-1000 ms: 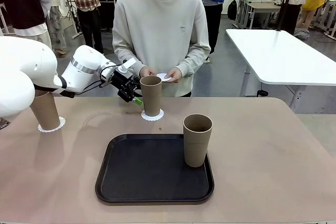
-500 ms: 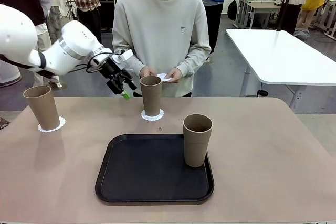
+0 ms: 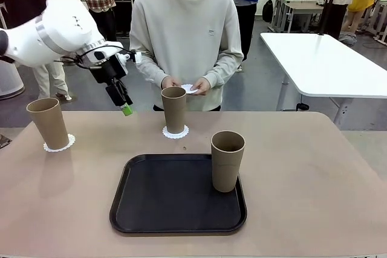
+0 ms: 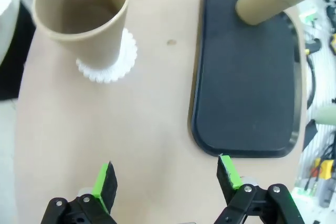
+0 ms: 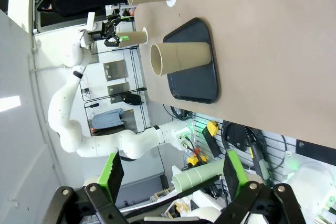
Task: Place coasters on the table and set cups on them.
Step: Take one Reusable plastic cup from the Flat Tray and place it on a coaster set by the human.
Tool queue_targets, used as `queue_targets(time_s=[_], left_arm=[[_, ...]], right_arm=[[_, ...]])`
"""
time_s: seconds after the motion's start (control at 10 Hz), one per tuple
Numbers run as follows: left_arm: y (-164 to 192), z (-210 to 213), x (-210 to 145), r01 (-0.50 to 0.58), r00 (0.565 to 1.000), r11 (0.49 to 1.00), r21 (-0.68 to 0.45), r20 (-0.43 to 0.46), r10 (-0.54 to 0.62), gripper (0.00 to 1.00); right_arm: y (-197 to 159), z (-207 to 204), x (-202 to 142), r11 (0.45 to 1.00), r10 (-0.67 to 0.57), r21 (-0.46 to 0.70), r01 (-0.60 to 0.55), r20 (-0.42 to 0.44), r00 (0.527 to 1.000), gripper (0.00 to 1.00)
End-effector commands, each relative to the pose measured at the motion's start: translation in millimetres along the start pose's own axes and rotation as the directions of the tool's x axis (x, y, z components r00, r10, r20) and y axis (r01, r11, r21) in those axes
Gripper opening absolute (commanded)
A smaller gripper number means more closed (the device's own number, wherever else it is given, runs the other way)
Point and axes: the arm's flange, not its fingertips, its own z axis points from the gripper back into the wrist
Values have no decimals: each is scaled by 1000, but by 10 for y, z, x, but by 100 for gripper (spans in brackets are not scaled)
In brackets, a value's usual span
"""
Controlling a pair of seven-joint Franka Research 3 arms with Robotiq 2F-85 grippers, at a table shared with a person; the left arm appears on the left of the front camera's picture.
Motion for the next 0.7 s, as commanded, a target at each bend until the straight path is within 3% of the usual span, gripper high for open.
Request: queue_targets(time_s=[0.0,0.2,0.6], left_arm=[[-275,99,8,-109,980,981,161,-147,133,100],[-723,376,81,-143,954,952,269,-219,205,100],[-1115,634,31,-185,954,938,294,-175,243,100]], right_arm=[[-3,8,14,1000,19,21,-19,5,1000,100],[-3,8,14,1000,19,21,-19,5,1000,100],[-3,8,14,1000,19,21,-19,5,1000,100]])
